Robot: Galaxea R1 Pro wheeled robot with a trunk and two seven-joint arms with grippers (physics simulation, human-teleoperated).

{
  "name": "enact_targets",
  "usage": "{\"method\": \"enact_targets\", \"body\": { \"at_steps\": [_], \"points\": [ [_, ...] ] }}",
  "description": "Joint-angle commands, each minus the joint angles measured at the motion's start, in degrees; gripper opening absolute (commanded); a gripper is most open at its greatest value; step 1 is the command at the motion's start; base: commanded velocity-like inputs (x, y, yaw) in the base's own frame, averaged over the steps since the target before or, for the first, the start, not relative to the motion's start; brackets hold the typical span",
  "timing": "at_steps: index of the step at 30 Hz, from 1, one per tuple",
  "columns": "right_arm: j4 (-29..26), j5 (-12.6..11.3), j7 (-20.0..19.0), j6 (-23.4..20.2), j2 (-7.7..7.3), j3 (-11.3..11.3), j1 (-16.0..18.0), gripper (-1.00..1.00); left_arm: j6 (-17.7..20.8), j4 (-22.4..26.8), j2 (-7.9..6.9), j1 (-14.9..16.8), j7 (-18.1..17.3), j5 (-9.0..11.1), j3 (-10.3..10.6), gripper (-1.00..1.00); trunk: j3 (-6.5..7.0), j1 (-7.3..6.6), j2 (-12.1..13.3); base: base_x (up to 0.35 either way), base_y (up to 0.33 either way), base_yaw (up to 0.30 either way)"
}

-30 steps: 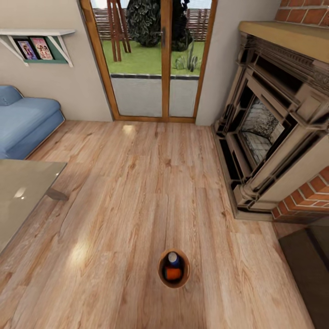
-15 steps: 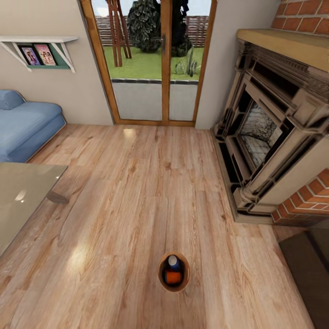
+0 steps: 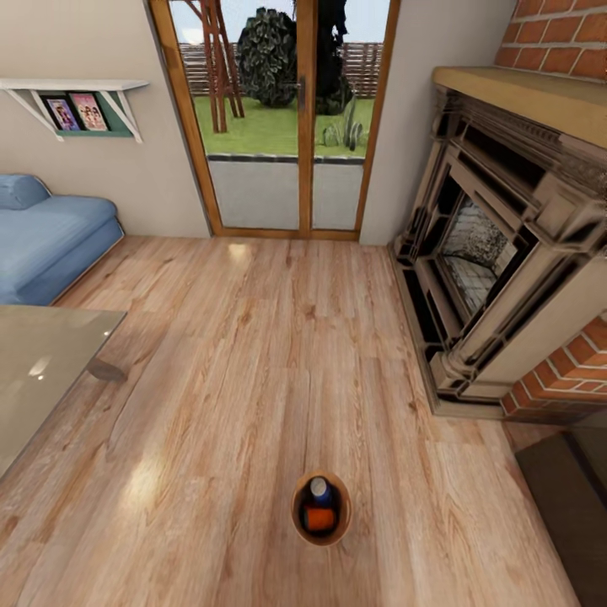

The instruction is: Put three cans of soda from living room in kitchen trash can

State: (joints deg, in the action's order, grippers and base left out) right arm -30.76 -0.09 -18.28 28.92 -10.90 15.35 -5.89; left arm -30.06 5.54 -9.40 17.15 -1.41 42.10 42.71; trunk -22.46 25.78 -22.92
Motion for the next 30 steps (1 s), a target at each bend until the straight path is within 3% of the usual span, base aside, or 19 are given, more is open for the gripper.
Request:
{"method": "enact_targets", "body": {
  "at_steps": [1, 13, 23, 30],
  "points": [
    [0.0, 0.0, 0.0, 0.0, 0.00, 0.0, 0.0, 1.00, 0.0, 0.0, 0.00, 0.0, 0.0, 0.0, 0.0, 1.00, 0.10, 0.00, 0.0, 0.000, 0.000, 0.000],
    [0.7, 0.0, 0.0, 0.0, 0.44, 0.0, 0.2, 1.00, 0.0, 0.0, 0.00, 0.0, 0.0, 0.0, 0.0, 1.00, 1.20, 0.00, 0.0, 0.000, 0.000, 0.000],
    [7.3, 0.0, 0.1, 0.0, 1.35, -0.1, 4.3, 1.00, 0.0, 0.0, -0.08, 0.0, 0.1, 0.2, -0.1, 1.00, 2.13, 0.00, 0.0, 0.000, 0.000, 0.000],
    [8.8, 0.0, 0.2, 0.0, 1.63, -0.1, 5.0, 1.00, 0.0, 0.0, -0.09, 0.0, 0.0, 0.2, -0.1, 1.00, 2.76, 0.00, 0.0, 0.000, 0.000, 0.000]
  ]
}}
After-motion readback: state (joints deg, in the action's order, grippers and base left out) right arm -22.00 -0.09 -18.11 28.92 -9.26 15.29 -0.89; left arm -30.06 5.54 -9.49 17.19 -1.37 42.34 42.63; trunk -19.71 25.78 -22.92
